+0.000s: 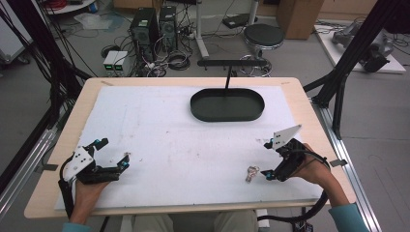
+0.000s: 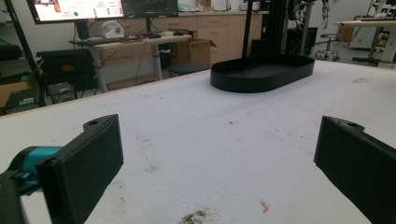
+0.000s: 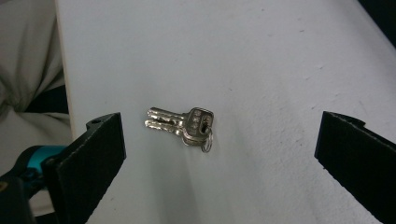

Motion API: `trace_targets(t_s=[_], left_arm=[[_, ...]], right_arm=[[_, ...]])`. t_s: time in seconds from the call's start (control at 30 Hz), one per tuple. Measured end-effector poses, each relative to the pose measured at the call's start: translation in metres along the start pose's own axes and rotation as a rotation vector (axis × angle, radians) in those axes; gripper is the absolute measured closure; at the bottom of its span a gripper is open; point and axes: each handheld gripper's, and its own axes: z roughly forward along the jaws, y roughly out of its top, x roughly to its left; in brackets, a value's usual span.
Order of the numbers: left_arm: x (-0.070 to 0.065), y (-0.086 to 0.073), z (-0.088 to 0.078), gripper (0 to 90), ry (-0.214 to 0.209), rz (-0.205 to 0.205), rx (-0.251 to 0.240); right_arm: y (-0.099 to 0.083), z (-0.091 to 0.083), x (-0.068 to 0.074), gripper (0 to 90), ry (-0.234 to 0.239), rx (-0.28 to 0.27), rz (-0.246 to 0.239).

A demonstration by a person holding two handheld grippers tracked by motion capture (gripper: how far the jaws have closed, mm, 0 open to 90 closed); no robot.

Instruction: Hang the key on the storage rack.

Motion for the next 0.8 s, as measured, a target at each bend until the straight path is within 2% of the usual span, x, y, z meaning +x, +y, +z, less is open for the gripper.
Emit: trace_targets(t_s=[0.03, 0.33, 0.57, 0.63, 0.8], left_arm=[[0.000, 0.000, 0.000, 1.7, -0.001, -0.001, 0.000], [0.000, 0.000, 0.000, 1.7, -0.003, 0.001, -0.002], [0.000, 0.000, 0.000, 1.7, -0.003, -0.002, -0.002], [0.000, 0.000, 0.000, 1.7, -0.003, -0.001, -0.001], [0.000, 0.000, 0.000, 1.7, -0.002, -0.001, 0.000]], right_arm=[[0.001, 0.003, 0.000, 4.7, 0.009, 0.018, -0.007], [0.004, 0.017, 0.000, 4.8, 0.041, 0.101, -0.004], [0.005, 0.024, -0.002, 8.6, 0.050, 0.129, -0.005], [0.006, 0.024, -0.002, 16.8, 0.064, 0.142, -0.012], [0.005, 0.026, -0.004, 28.1, 0.070, 0.151, -0.028]])
